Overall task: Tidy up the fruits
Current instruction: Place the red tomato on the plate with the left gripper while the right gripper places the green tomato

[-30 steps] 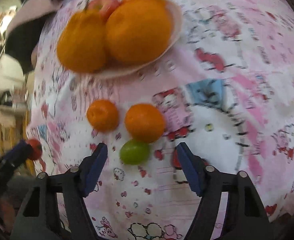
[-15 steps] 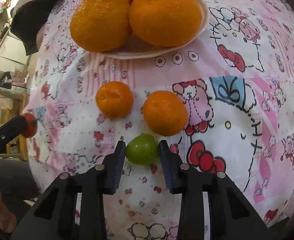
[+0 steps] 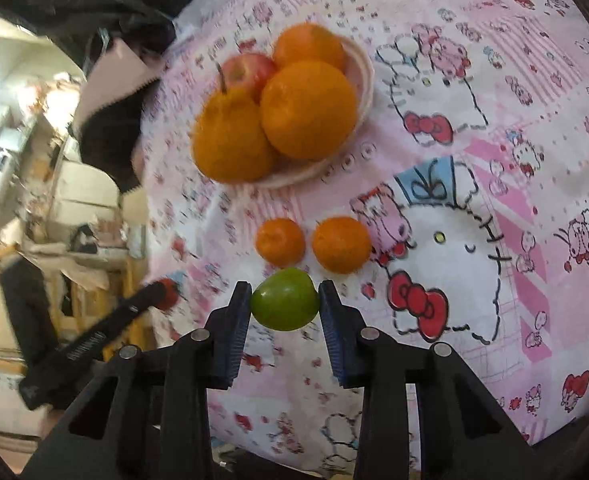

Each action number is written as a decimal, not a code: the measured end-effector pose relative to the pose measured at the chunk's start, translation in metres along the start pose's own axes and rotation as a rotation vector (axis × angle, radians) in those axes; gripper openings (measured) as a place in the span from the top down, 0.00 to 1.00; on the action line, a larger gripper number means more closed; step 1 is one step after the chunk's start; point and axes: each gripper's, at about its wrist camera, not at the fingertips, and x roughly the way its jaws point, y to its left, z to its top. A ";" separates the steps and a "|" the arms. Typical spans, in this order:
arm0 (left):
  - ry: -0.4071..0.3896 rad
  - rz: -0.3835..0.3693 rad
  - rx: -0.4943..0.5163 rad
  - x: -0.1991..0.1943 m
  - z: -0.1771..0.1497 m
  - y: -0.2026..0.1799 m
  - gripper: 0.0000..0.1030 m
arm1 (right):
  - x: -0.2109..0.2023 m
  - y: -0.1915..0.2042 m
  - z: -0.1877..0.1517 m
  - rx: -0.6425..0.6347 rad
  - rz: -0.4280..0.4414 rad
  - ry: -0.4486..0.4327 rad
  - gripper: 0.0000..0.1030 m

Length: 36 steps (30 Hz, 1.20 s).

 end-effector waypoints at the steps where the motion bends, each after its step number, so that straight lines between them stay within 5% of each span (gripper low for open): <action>1: -0.010 -0.003 0.000 -0.004 0.003 0.001 0.74 | -0.005 0.003 0.004 -0.003 0.012 -0.014 0.65; 12: -0.131 0.007 0.046 -0.031 0.062 -0.006 0.75 | -0.041 0.020 0.061 -0.025 0.047 -0.145 0.65; 22: 0.178 -0.067 -0.117 0.038 0.019 0.027 0.73 | -0.034 0.000 0.062 0.047 0.100 -0.119 0.65; 31: 0.264 0.012 -0.006 0.084 0.001 0.003 0.70 | -0.025 0.005 0.056 0.026 0.077 -0.102 0.65; 36: 0.249 0.035 0.060 0.086 -0.004 -0.010 0.73 | -0.022 0.007 0.053 0.013 0.061 -0.096 0.65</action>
